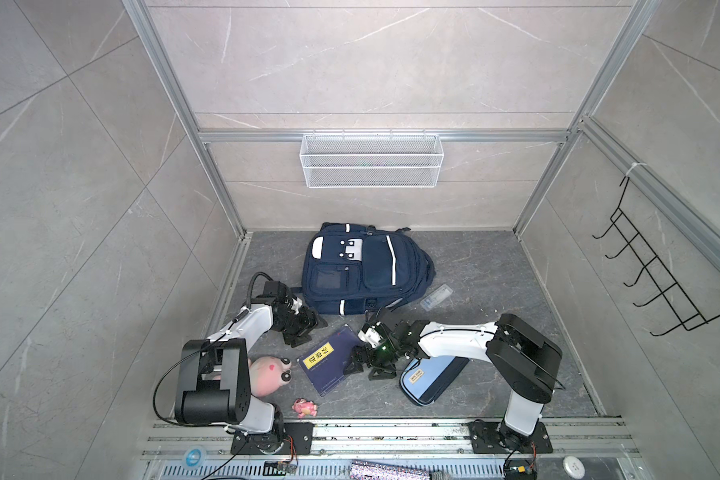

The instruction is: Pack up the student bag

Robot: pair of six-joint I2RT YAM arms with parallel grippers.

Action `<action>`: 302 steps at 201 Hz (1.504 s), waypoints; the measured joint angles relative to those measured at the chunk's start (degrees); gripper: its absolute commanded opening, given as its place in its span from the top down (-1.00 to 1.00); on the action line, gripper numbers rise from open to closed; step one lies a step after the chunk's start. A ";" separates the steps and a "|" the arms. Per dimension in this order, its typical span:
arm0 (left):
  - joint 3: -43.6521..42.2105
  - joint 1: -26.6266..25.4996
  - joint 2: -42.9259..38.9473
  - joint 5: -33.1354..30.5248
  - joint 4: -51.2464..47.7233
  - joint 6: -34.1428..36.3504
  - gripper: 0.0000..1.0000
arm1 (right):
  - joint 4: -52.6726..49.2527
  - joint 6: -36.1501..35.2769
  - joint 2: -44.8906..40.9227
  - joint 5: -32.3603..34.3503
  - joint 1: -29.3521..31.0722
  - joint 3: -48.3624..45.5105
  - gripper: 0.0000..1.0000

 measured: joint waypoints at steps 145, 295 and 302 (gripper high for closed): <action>-6.14 -1.44 1.42 3.65 9.40 -0.74 -0.33 | 28.61 19.30 7.37 -0.22 2.03 -2.34 -0.94; -8.02 -10.08 -0.52 2.16 9.90 -2.82 -0.26 | 31.93 22.29 -5.97 12.46 1.22 -18.75 -0.91; -8.11 -10.62 -0.63 1.88 9.99 -3.13 -0.22 | 31.95 22.60 -5.97 12.50 1.20 -18.75 -0.91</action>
